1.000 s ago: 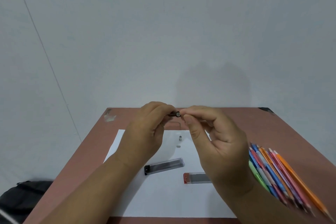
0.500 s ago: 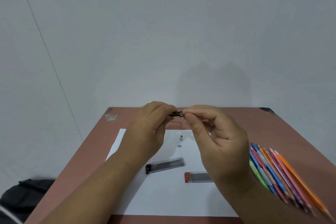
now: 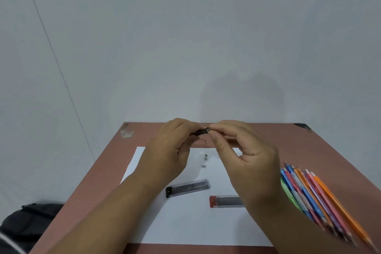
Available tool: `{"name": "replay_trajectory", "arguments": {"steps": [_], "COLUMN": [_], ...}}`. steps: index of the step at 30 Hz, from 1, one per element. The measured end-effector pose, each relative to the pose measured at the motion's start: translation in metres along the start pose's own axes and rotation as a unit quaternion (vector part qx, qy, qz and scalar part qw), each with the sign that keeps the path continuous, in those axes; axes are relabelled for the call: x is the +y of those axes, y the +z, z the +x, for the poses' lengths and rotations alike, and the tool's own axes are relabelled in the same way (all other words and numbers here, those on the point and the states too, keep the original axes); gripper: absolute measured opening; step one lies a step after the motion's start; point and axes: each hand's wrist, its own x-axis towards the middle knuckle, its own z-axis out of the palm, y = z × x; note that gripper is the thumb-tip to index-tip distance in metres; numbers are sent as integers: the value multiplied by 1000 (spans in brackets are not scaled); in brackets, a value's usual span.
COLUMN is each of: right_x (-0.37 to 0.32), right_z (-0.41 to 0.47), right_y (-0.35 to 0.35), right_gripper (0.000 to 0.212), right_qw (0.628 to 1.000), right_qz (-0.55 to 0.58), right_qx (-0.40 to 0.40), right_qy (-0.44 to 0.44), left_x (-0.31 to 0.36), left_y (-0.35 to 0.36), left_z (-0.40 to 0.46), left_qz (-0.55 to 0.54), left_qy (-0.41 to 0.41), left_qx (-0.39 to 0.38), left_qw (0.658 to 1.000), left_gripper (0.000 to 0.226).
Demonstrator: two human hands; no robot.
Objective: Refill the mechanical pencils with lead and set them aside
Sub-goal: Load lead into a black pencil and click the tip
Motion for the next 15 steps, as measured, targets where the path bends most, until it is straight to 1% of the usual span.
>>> {"name": "replay_trajectory", "arguments": {"steps": [3, 6, 10, 13, 15], "right_x": [1, 3, 5, 10, 12], "right_z": [0, -1, -1, -2, -2], "right_y": [1, 1, 1, 2, 2], "right_gripper": [20, 19, 20, 17, 16], "right_qw": [1000, 1000, 999, 997, 994], "right_qz": [-7, -17, -25, -58, -81], "right_qx": [0, -2, -4, 1, -4], "right_qy": [12, 22, 25, 43, 71], "left_x": [-1, -1, -5, -8, -9], "left_y": [0, 0, 3, 6, 7], "left_z": [0, 1, -1, -4, -5], "left_qz": [5, 4, 2, -5, -9], "left_qy": [-6, -6, -24, -58, -83], "left_qx": [0, 1, 8, 19, 30], "left_qw": [1000, 1000, 1000, 998, 996], "left_gripper": [38, 32, 33, 26, 19]}}
